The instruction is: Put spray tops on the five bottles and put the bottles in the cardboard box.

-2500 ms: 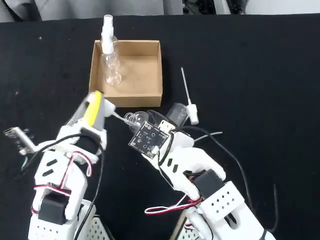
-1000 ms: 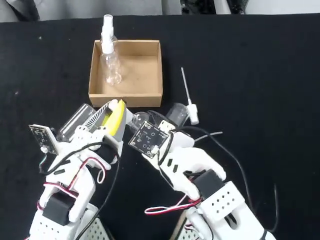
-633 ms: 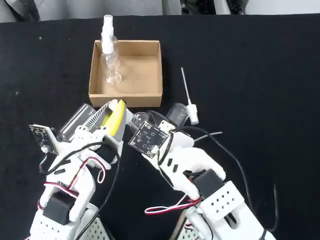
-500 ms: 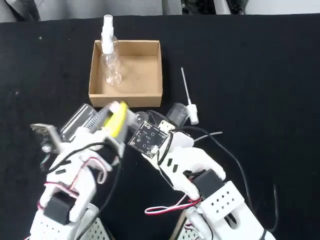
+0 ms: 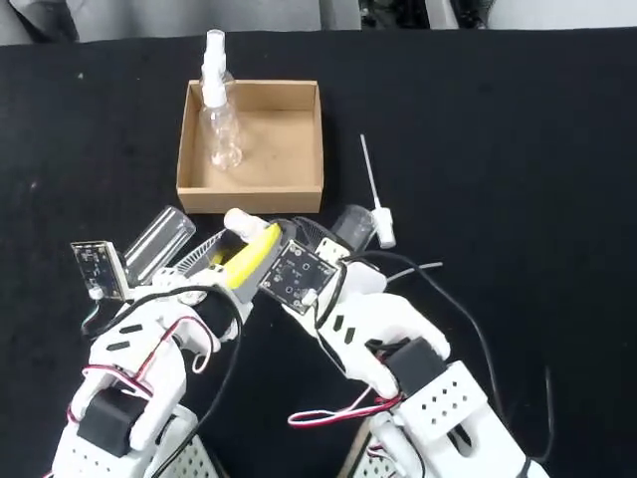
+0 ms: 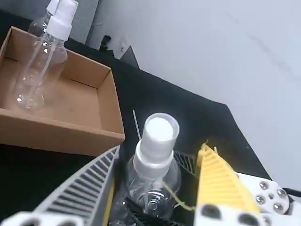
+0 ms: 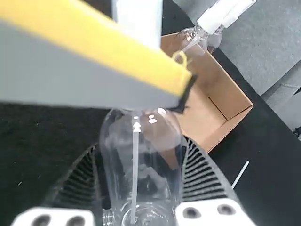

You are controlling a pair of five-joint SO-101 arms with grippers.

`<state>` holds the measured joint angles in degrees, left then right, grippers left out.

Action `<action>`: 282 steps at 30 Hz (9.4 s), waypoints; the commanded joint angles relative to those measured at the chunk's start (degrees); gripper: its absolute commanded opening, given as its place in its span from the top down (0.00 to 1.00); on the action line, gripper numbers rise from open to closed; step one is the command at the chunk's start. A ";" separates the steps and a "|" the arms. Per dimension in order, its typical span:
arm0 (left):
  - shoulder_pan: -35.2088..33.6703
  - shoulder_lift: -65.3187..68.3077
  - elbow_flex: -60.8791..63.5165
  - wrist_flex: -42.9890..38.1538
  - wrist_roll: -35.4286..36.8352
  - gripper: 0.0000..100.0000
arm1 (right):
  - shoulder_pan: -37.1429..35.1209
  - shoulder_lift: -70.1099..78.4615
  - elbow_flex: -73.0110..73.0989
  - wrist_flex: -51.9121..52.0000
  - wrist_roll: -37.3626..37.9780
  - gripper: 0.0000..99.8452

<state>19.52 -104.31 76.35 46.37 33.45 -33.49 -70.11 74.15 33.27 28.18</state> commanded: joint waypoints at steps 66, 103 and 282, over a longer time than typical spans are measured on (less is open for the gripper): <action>-17.89 -0.26 -5.58 -1.14 11.43 0.76 | -5.27 -1.19 -1.89 -7.91 -19.78 0.95; -4.79 -0.26 4.62 -9.49 1.49 0.76 | -2.99 -1.19 -0.92 -8.09 -20.92 0.95; -36.44 0.00 21.05 -13.19 -5.45 0.97 | -1.05 83.47 -54.46 -38.86 -29.10 0.98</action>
<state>-17.49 -104.04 96.13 33.01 28.62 -33.49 12.97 24.22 -4.00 -0.75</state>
